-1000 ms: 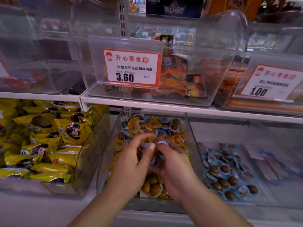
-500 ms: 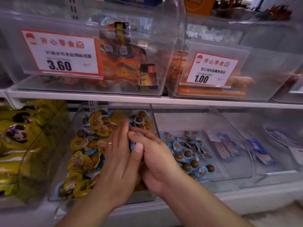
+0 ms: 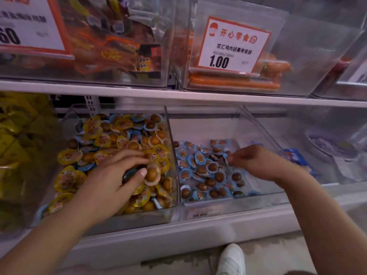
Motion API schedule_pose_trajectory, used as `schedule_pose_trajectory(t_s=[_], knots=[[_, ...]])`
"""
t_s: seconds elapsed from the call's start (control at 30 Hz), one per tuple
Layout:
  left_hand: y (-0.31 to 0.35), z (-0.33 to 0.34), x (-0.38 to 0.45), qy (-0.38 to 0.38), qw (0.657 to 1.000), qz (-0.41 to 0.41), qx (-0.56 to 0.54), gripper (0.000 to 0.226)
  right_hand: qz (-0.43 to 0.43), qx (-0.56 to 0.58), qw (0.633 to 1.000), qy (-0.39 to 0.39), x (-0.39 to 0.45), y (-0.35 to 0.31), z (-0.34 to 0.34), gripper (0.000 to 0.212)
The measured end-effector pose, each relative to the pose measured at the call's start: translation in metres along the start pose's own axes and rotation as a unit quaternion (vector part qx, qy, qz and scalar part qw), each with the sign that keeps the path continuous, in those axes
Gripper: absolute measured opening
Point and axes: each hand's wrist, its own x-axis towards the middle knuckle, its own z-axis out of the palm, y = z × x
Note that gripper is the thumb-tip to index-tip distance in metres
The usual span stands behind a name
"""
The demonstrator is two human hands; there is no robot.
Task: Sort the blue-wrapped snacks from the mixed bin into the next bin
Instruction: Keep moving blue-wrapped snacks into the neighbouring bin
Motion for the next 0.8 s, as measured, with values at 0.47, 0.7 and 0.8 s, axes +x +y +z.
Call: schedule_pose_trajectory(t_s=[0.47, 0.7, 0.8], knots=[[0.012, 0.007, 0.010, -0.115, 0.978, 0.042, 0.166, 0.049, -0.278, 0.098, 0.938, 0.182, -0.005, -0.106, 0.100, 0.025], [-0.050, -0.036, 0.008, -0.020, 0.993, -0.071, 0.095, 0.009, -0.301, 0.061, 0.927, 0.217, -0.003, -0.106, 0.101, 0.023], [-0.050, -0.039, 0.002, -0.001, 0.994, -0.078, 0.080, 0.021, -0.390, -0.048, 0.885, 0.252, -0.010, -0.116, 0.094, 0.022]])
